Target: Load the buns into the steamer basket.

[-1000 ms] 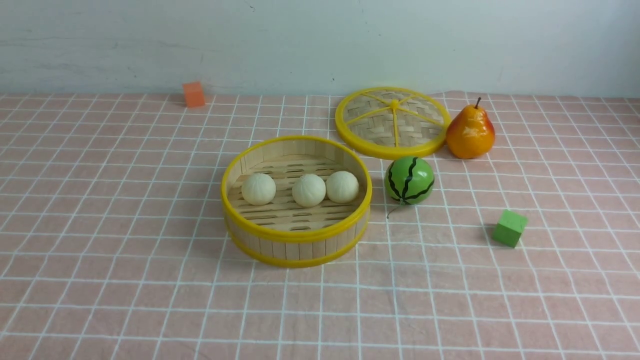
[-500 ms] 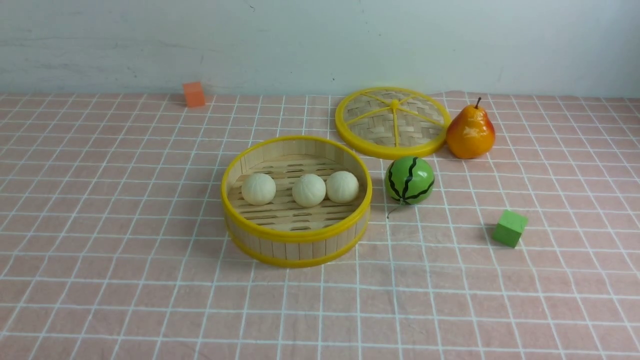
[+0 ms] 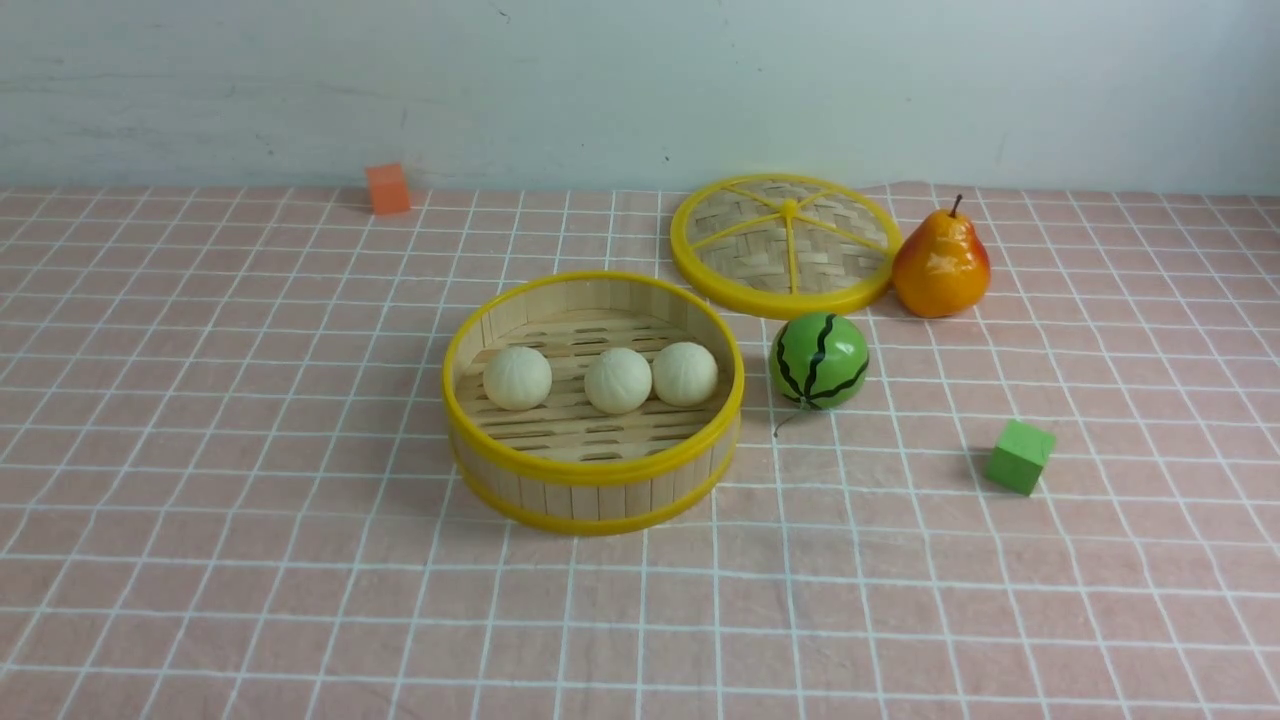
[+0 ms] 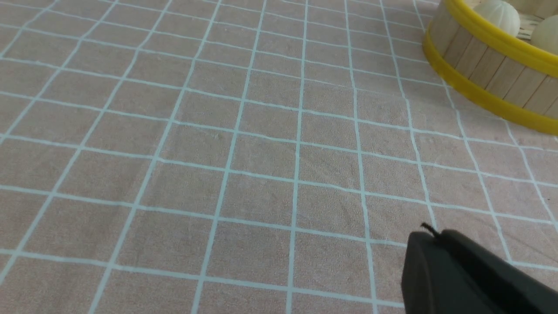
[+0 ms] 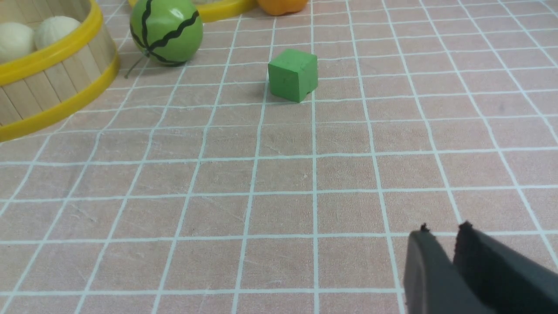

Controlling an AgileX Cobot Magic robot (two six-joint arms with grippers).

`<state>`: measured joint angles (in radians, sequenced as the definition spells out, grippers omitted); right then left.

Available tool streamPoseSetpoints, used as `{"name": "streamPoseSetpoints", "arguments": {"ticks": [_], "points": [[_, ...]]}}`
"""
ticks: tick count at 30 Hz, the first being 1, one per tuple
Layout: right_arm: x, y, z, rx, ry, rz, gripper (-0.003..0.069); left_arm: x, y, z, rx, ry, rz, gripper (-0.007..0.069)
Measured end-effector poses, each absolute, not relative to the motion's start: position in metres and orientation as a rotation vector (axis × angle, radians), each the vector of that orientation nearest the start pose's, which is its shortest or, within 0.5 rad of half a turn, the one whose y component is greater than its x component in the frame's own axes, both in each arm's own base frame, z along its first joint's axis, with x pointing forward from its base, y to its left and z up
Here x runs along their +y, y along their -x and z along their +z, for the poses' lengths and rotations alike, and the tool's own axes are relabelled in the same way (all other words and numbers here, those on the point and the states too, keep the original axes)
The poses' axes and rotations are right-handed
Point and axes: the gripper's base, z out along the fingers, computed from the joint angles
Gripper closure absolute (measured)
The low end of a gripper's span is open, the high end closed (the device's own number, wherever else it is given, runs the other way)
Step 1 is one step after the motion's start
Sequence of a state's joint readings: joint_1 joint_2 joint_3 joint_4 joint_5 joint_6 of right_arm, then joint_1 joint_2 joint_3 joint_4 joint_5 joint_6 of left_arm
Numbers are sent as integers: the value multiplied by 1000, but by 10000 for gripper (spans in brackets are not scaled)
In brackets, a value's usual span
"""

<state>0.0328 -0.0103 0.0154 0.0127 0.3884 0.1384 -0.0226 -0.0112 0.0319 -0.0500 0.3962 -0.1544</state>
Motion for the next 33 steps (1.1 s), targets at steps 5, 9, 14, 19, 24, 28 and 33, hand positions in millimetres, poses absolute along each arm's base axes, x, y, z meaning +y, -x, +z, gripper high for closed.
{"name": "streamPoseSetpoints", "arguments": {"ticks": [5, 9, 14, 19, 24, 28, 33], "points": [[2, -52, 174, 1876, -107, 130, 552, -3, -52, 168, 1897, 156, -170, 627], [2, -52, 174, 1876, -107, 130, 546, -3, -52, 168, 1897, 156, -170, 627], [2, -52, 174, 1876, -107, 130, 543, -3, -52, 168, 1897, 156, -170, 627], [2, -52, 174, 1876, -107, 130, 543, -3, -52, 168, 1897, 156, -170, 626], [2, -52, 174, 1876, -107, 130, 537, -3, -52, 168, 1897, 156, -170, 626], [2, -52, 174, 1876, -107, 130, 533, -3, -52, 168, 1897, 156, -170, 624], [2, -52, 174, 1876, -107, 130, 531, -3, -52, 168, 1897, 156, -170, 623]]}}
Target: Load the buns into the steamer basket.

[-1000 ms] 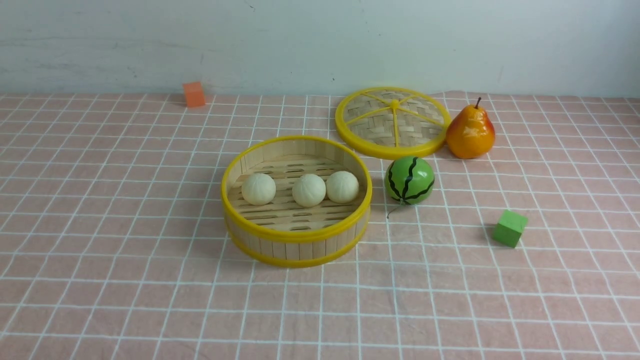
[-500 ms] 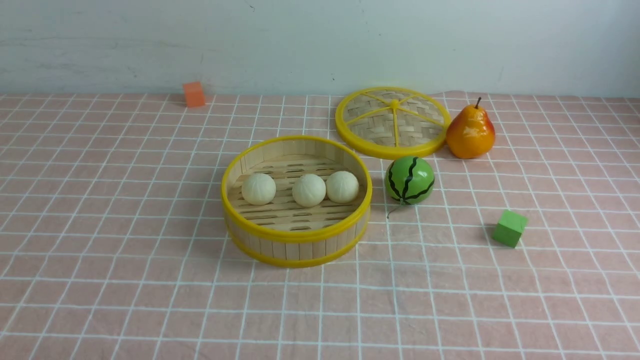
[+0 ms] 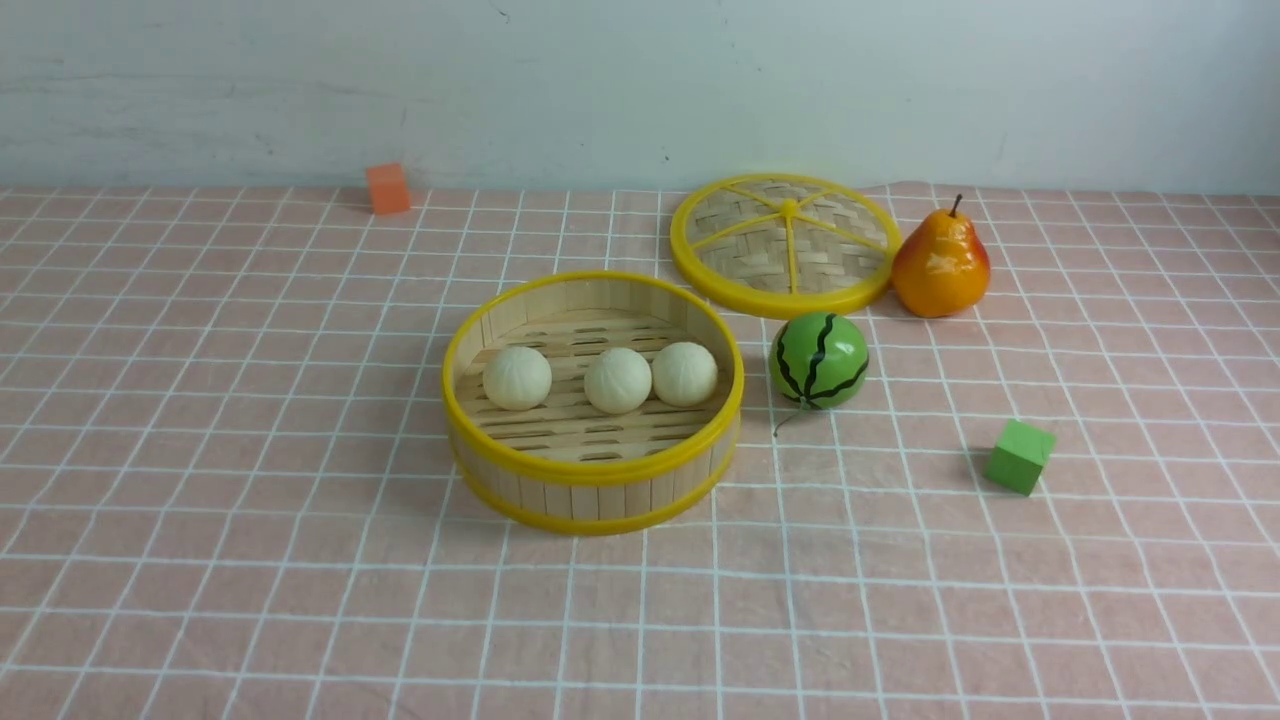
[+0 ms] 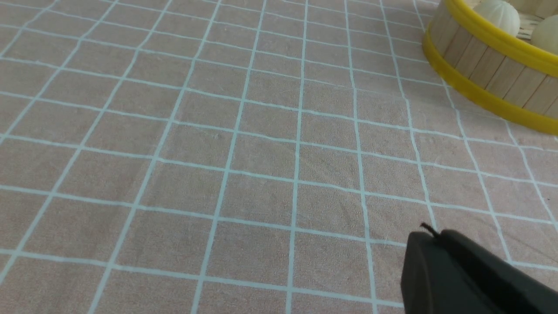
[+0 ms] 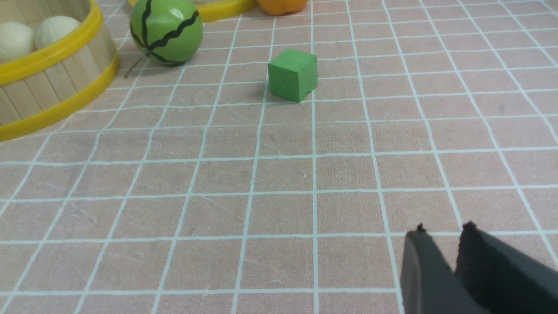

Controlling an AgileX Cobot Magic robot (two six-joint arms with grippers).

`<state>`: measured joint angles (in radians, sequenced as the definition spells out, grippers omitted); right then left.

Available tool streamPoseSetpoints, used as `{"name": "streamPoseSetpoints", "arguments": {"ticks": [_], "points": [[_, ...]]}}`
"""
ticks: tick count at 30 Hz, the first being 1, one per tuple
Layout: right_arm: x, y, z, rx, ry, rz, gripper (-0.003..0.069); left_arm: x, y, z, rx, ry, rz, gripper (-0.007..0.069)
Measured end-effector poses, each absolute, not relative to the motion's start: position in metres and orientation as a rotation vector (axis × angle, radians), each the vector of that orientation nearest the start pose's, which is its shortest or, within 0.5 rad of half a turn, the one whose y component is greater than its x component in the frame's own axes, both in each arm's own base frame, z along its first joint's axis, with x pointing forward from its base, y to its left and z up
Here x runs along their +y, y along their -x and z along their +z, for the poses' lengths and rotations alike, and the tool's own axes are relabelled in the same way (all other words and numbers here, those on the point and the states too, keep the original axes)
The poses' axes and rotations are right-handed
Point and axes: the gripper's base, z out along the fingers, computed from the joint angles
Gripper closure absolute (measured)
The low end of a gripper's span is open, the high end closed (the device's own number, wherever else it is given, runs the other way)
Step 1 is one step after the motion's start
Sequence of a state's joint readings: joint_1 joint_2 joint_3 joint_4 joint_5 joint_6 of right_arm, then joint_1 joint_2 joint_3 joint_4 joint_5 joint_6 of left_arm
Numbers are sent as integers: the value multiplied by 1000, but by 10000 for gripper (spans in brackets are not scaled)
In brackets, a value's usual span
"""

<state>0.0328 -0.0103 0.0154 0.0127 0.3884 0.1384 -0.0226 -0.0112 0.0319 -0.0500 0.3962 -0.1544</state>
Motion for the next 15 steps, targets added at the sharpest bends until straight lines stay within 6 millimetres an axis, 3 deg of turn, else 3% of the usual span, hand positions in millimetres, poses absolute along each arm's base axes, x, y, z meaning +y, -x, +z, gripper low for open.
{"name": "streamPoseSetpoints", "arguments": {"ticks": [15], "points": [[2, -52, 174, 1876, -107, 130, 514, -3, -52, 168, 1897, 156, -170, 608]]}}
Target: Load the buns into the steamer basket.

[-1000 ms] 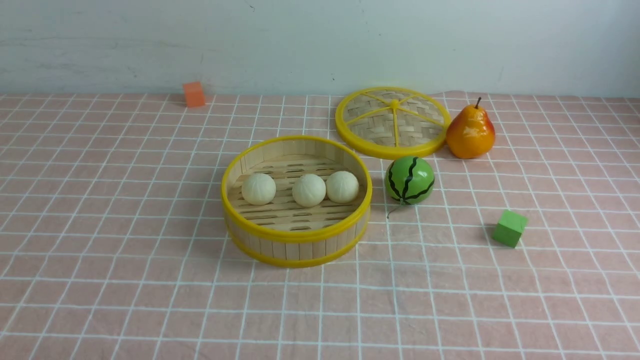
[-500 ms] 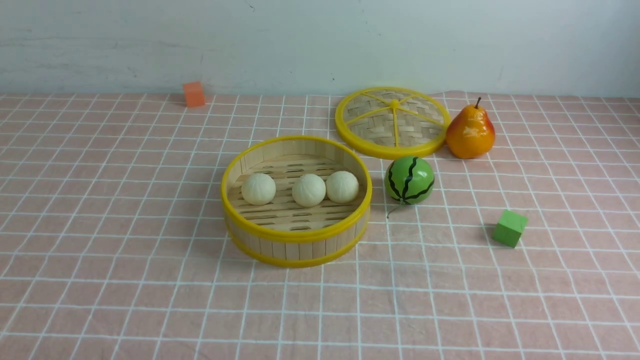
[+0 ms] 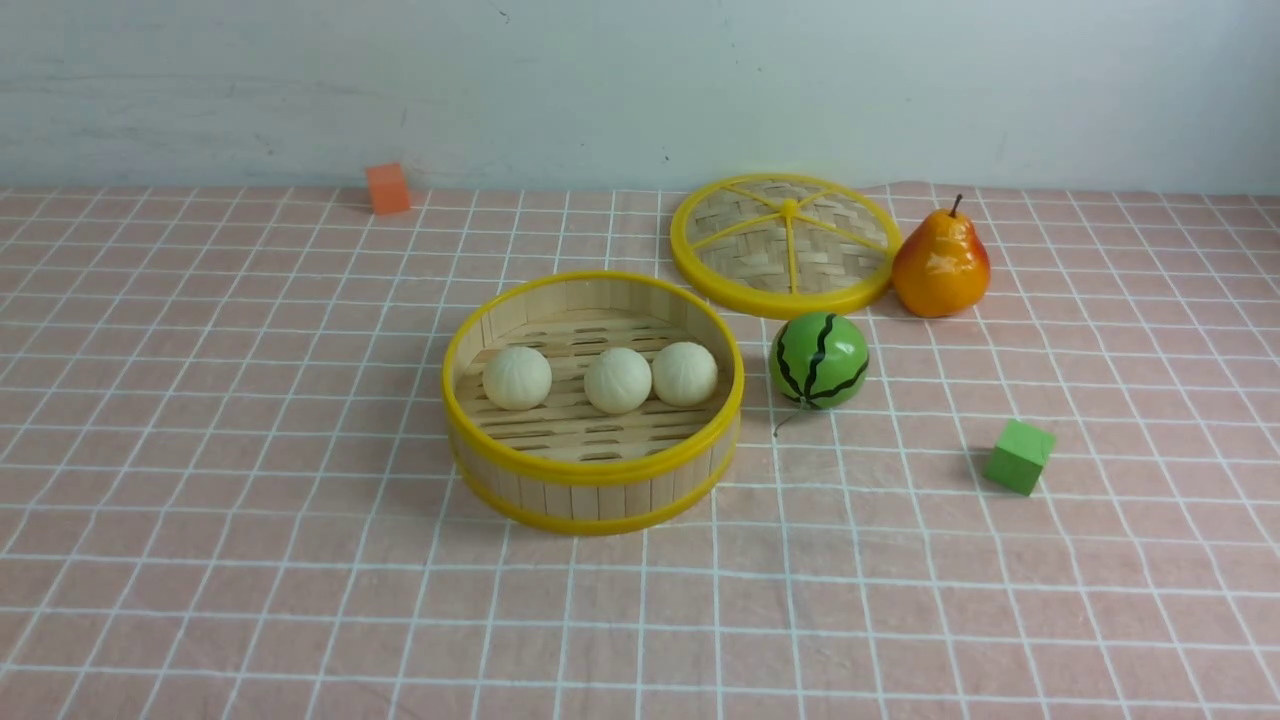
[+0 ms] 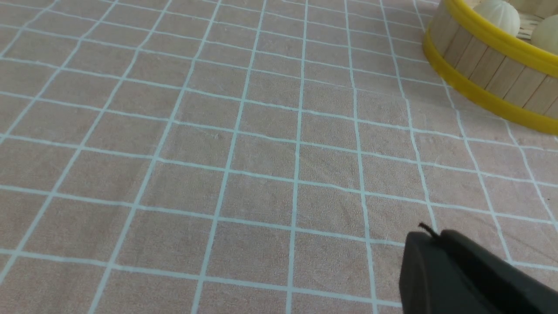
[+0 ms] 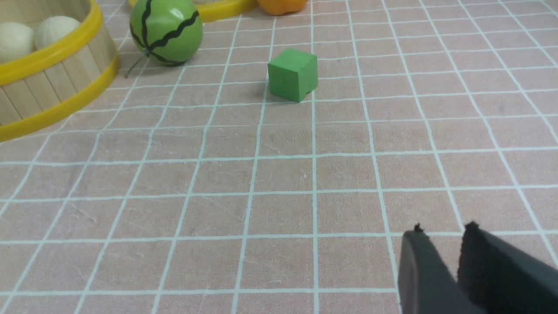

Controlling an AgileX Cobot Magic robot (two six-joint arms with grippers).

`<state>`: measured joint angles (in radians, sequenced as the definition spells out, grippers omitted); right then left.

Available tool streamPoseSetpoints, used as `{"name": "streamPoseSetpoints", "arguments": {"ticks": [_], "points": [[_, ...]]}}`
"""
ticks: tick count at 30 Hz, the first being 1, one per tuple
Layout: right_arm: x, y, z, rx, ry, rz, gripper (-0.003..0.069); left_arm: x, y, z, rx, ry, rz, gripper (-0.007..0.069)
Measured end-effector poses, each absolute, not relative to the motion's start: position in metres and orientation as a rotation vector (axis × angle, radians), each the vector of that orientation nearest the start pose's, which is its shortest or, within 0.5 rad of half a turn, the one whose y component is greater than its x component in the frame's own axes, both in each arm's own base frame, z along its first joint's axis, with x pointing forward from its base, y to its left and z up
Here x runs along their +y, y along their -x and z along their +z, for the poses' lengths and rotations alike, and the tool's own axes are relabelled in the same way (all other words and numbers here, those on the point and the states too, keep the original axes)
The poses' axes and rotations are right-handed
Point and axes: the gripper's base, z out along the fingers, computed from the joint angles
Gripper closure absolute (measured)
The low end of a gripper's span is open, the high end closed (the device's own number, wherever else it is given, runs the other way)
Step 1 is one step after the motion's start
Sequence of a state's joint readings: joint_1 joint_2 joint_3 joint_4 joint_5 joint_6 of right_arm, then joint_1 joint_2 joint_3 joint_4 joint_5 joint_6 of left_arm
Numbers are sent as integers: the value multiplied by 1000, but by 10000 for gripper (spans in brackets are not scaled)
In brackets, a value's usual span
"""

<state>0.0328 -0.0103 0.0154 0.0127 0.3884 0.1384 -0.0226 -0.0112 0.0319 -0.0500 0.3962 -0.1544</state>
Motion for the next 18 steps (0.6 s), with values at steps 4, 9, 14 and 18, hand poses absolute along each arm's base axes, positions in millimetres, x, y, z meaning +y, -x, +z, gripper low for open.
{"name": "streamPoseSetpoints", "arguments": {"ticks": [4, 9, 14, 18], "points": [[2, -52, 174, 1876, -107, 130, 511, -3, -52, 168, 1897, 156, -170, 607], [2, -52, 174, 1876, -107, 130, 503, -3, -52, 168, 1897, 156, -170, 605], [2, -52, 174, 1876, -107, 130, 497, -3, -52, 168, 1897, 156, -170, 597], [2, -52, 174, 1876, -107, 130, 490, -3, -52, 168, 1897, 156, -170, 596]]}}
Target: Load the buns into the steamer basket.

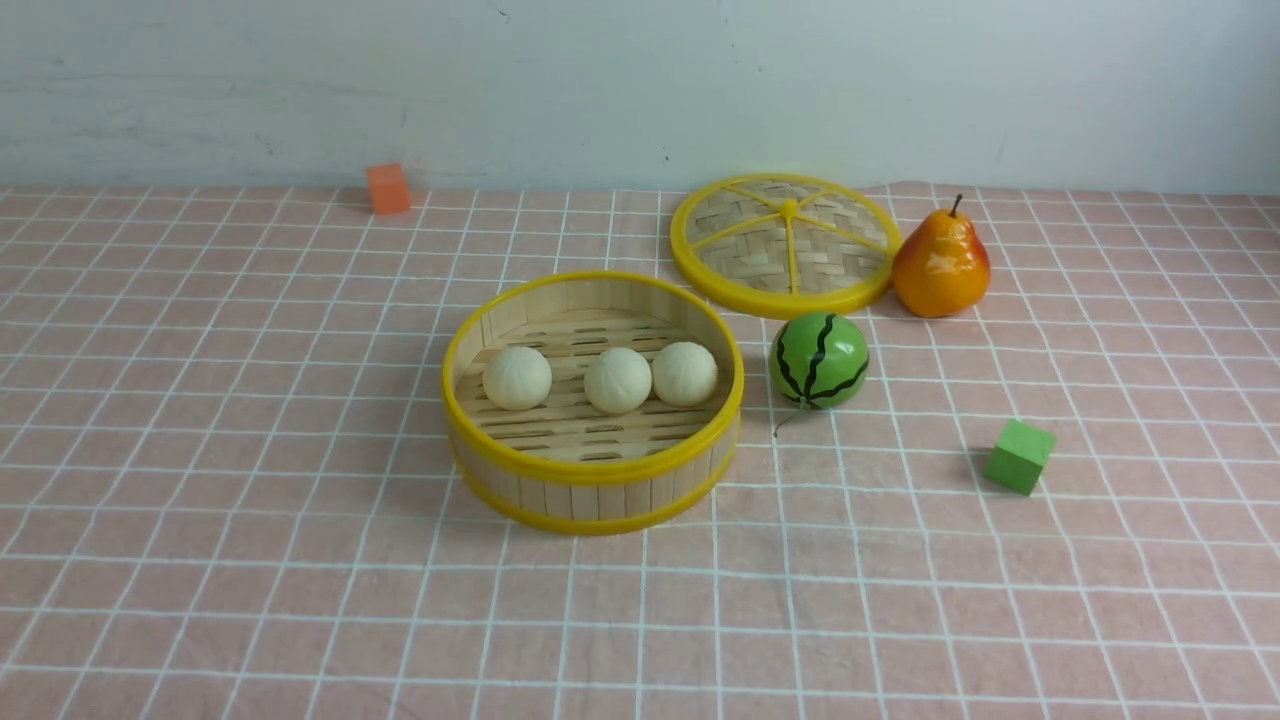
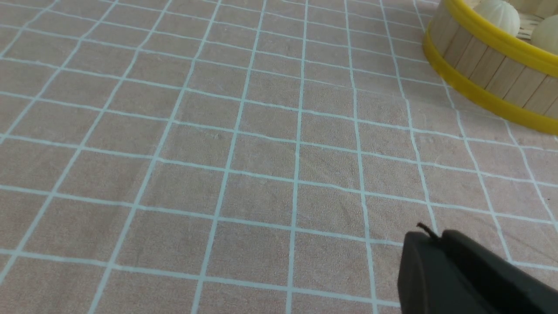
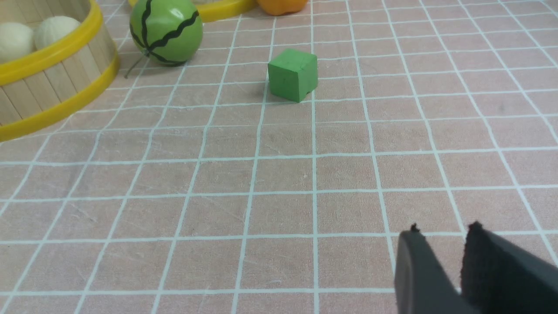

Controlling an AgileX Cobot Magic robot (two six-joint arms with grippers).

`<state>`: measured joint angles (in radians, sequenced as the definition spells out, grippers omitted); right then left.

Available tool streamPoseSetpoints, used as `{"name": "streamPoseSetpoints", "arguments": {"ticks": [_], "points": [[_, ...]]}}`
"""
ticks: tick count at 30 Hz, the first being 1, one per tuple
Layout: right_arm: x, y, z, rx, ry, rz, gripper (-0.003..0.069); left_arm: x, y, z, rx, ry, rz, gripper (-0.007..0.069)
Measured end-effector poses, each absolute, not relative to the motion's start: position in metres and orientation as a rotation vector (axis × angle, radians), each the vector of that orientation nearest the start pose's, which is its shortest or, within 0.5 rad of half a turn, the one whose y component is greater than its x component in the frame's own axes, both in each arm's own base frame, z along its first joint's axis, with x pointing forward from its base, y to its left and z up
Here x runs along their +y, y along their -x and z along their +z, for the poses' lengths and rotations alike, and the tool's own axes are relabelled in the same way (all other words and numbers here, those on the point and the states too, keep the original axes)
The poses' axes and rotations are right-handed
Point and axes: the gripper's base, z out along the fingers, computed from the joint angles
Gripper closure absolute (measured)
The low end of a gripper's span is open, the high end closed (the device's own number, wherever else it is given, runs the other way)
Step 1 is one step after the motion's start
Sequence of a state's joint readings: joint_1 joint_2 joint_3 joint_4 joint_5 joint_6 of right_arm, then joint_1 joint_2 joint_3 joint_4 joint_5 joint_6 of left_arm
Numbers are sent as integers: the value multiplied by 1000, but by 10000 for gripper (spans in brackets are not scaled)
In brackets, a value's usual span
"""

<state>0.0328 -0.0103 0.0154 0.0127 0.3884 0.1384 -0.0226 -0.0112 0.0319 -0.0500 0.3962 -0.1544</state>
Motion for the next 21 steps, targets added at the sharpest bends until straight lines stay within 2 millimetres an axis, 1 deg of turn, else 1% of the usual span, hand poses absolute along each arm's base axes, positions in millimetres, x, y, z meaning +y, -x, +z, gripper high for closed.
{"name": "streamPoseSetpoints", "arguments": {"ticks": [21], "points": [[2, -52, 174, 1876, -107, 130, 456, -3, -52, 168, 1897, 156, -170, 575]]}}
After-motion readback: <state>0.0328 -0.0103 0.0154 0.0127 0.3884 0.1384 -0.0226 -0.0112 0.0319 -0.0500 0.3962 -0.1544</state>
